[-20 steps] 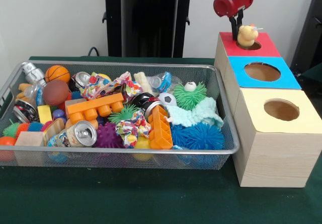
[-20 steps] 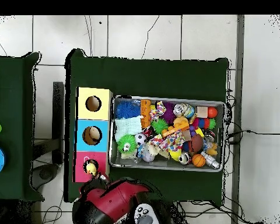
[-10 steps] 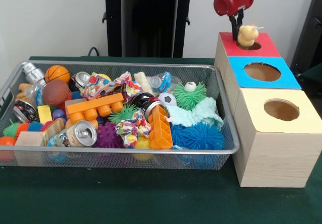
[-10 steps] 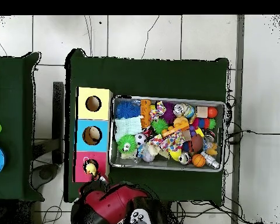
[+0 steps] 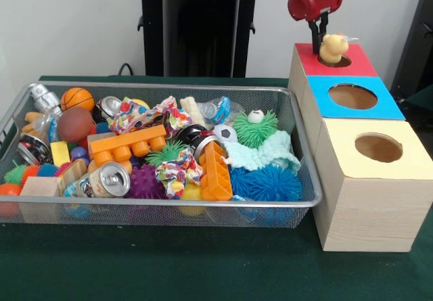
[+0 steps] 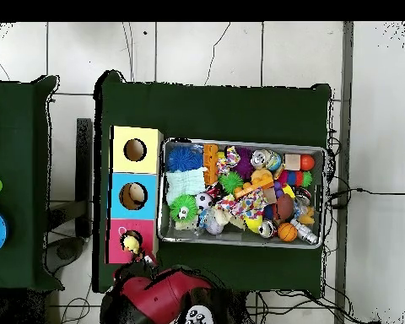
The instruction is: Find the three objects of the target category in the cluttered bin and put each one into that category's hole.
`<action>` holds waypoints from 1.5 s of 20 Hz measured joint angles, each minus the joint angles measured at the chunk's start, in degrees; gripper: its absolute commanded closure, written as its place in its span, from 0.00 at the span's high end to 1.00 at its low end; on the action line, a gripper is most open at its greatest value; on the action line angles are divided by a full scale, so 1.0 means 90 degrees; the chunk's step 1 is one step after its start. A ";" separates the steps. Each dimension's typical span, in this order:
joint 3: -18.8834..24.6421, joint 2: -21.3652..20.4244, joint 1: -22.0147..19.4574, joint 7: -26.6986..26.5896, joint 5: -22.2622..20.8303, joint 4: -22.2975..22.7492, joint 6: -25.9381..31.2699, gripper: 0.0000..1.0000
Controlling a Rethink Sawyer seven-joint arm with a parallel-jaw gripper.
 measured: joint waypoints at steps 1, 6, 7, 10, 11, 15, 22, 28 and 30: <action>-0.0023 0.0001 0.0019 0.0000 0.0057 0.0002 0.0003 0.00; -0.0041 0.0009 0.0029 0.0000 0.0134 0.0004 0.0003 0.00; -0.0042 0.0009 0.0029 0.0000 0.0137 0.0004 0.0003 0.00; -0.0042 0.0009 0.0029 0.0000 0.0142 0.0004 0.0004 0.00; -0.0042 0.0009 0.0029 0.0000 0.0142 0.0003 0.0004 0.00; -0.0073 0.0009 0.0064 0.0000 0.0168 0.0000 0.0003 0.00; -0.0194 0.0014 0.0185 0.0000 0.0356 -0.0007 0.0004 0.00; -0.0465 0.0025 0.0461 0.0000 0.0726 -0.0030 0.0007 0.00; -0.0551 0.0031 0.0551 0.0000 0.0837 -0.0042 0.0008 0.00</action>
